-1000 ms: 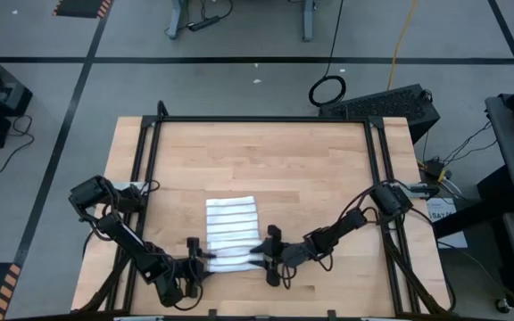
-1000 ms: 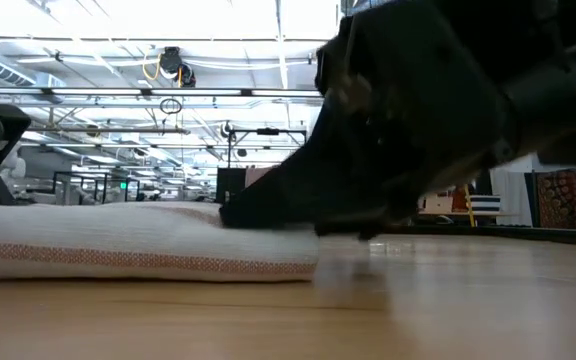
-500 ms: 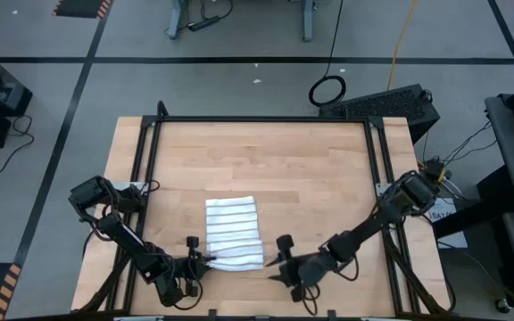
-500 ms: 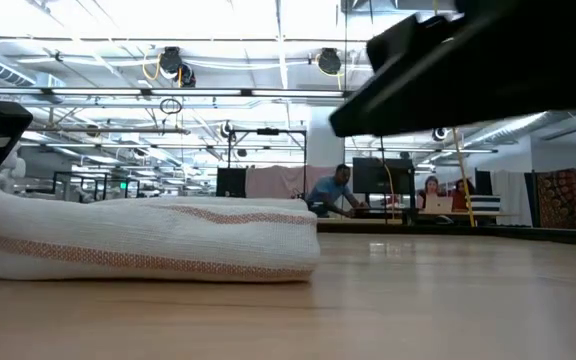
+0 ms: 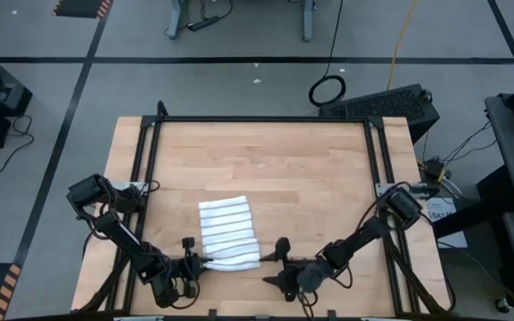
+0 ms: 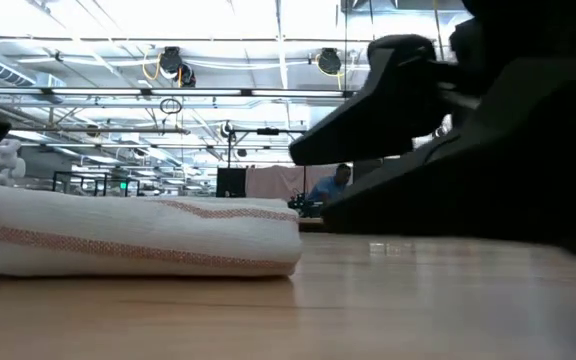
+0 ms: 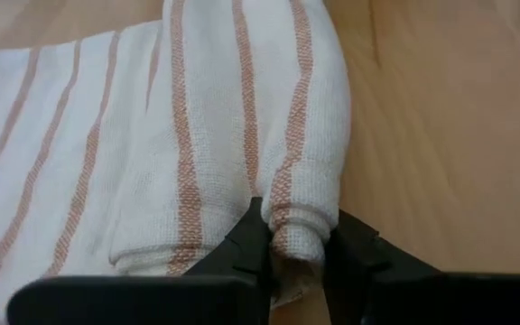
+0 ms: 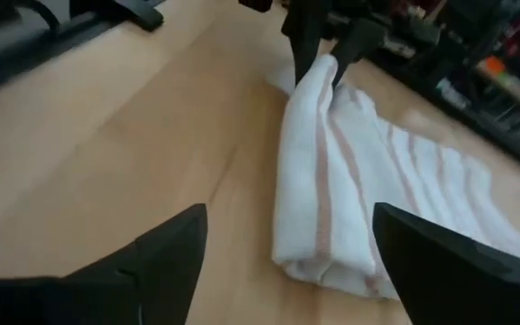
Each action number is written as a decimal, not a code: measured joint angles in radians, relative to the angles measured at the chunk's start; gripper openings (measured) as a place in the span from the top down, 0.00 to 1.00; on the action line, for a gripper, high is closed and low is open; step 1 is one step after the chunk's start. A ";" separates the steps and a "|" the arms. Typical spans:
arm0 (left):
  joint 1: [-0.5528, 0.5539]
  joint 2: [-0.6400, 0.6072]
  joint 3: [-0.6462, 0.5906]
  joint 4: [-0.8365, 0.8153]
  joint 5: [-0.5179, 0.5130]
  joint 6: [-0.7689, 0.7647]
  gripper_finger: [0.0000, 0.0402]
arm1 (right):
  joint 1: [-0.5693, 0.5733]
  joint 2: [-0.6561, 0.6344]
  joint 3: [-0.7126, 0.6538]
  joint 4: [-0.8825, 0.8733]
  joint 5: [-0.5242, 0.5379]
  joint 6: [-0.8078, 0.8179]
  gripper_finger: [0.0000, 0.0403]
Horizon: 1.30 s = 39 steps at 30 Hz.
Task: Roll towel
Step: Roll the white towel
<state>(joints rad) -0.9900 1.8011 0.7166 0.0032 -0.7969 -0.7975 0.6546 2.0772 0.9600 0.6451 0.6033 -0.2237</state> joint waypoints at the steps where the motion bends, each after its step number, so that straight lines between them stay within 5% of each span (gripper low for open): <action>1: -0.001 0.000 0.000 0.002 -0.002 -0.008 0.84 | -0.004 0.009 0.000 0.015 0.002 -0.031 0.23; 28: -0.078 -0.002 0.002 0.142 -0.178 -0.086 0.84 | -0.121 0.049 -0.001 0.128 -0.116 -0.204 0.27; 33: -0.075 -0.003 -0.010 0.180 -0.171 -0.101 0.84 | -0.161 0.050 -0.002 0.136 -0.137 -0.115 0.39; 39: -0.075 -0.003 -0.010 0.136 -0.163 -0.195 0.84 | -0.197 0.050 -0.001 0.158 -0.359 0.041 0.67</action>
<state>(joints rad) -1.0645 1.7977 0.7067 0.1397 -0.9597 -0.9928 0.4577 2.1277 0.9588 0.8034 0.2445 -0.1825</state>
